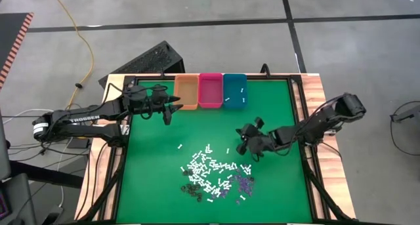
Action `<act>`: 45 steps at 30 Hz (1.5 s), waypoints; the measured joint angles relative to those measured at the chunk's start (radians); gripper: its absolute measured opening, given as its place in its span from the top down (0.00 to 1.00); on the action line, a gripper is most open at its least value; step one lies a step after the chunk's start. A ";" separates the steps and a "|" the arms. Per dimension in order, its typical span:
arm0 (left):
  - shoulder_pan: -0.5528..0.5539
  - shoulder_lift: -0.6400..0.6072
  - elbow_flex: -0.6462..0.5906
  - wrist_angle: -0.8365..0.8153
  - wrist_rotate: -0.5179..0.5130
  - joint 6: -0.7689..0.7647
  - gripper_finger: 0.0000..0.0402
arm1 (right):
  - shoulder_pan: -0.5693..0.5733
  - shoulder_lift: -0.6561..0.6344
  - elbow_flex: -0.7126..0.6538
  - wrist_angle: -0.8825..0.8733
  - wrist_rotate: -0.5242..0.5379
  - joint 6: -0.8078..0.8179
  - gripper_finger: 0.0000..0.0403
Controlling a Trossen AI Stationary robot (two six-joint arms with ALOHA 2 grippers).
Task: Sort Halloween decoration
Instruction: Put the white bone toy into the blue bin
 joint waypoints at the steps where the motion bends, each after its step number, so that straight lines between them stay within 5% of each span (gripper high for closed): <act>1: 0.000 0.000 0.000 -0.006 0.000 0.003 0.56 | -0.001 -0.004 0.000 -0.001 -0.037 -0.020 0.85; 10: 0.000 0.000 0.000 -0.022 0.037 0.036 0.56 | -0.020 0.132 0.002 0.278 -0.307 -0.140 0.63; 18: 0.000 0.000 0.000 -0.023 0.063 0.042 0.56 | -0.021 0.295 0.047 0.443 -0.383 -0.337 0.38; 29: 0.000 0.000 0.000 -0.027 0.061 0.041 0.56 | -0.079 0.424 0.121 0.438 -0.437 -0.464 0.37; 45: 0.000 0.000 0.000 -0.084 0.059 0.034 0.56 | -0.120 0.477 0.104 0.428 -0.484 -0.362 0.43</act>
